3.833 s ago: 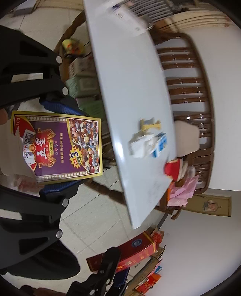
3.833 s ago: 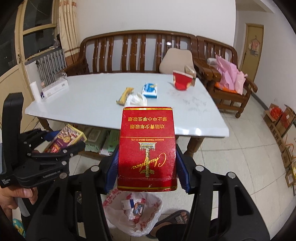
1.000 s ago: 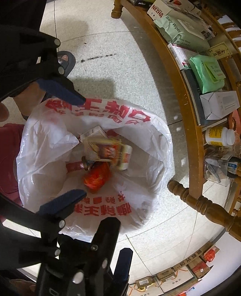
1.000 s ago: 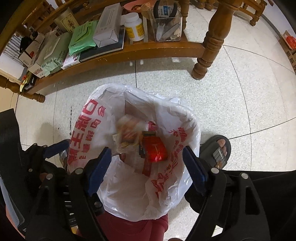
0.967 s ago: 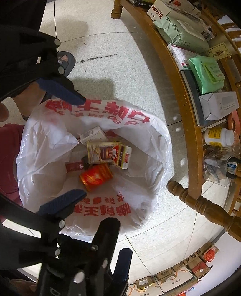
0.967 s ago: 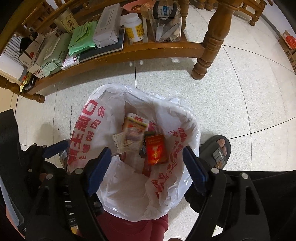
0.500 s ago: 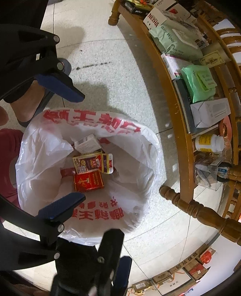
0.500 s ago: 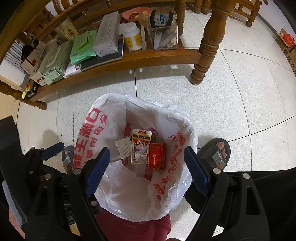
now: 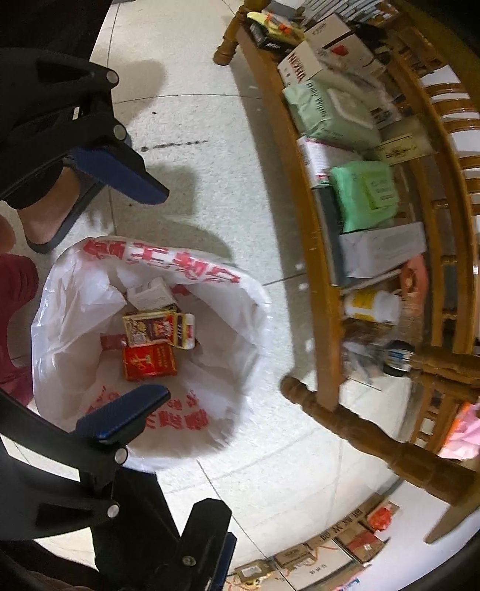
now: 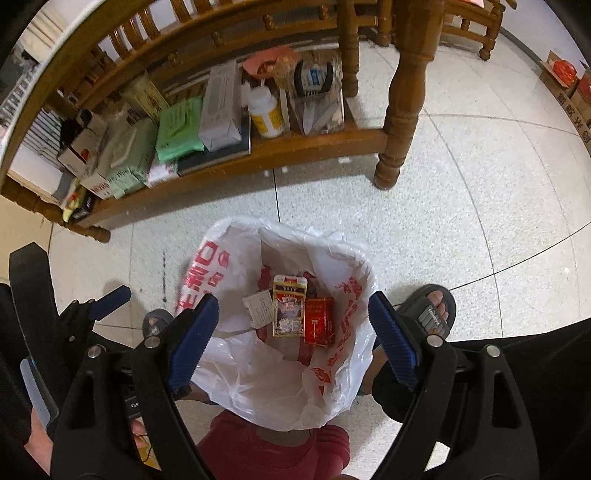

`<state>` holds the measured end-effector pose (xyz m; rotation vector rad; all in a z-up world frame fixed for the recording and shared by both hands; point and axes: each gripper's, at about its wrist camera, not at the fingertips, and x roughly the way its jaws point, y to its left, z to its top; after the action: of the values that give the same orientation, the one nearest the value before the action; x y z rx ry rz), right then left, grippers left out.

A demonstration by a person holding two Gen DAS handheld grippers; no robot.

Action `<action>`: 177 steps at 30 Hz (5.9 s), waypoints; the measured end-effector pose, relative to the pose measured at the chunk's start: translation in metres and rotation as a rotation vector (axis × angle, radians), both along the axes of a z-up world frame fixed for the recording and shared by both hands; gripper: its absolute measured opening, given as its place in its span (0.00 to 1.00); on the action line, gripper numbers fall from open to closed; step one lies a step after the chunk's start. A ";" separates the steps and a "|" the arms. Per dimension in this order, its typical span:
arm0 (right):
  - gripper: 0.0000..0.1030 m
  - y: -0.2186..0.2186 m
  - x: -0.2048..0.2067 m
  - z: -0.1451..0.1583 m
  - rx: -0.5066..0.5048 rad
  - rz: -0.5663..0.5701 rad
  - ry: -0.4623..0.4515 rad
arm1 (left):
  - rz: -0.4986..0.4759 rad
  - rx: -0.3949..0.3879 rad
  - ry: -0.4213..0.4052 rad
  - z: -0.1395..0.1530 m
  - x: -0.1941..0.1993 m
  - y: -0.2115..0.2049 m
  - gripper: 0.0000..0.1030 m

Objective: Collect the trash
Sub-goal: 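Raise both tools from the bag back toward the table, then grasp the yellow snack wrapper with left tool while right tool grasps the white tissue, then lift the wrapper and tissue and carry both down into the white bag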

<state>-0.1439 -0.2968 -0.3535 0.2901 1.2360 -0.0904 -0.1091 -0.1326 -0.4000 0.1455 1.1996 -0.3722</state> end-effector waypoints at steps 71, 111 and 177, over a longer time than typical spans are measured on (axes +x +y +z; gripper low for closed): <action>0.83 0.048 0.232 0.182 -0.201 0.320 -0.352 | 0.119 0.054 -0.205 0.225 0.321 -0.029 0.92; 0.10 0.035 0.255 0.170 -0.220 0.275 -0.335 | 0.175 -0.035 -0.207 0.216 0.324 -0.002 0.19; 0.10 0.016 0.022 0.314 -0.180 0.259 -0.580 | -0.041 -0.169 -0.457 0.320 0.050 0.029 0.10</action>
<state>-0.1214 -0.2812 -0.0399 -0.0091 0.6742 0.1017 -0.0593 -0.1032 -0.0800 0.1015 0.7120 -0.4462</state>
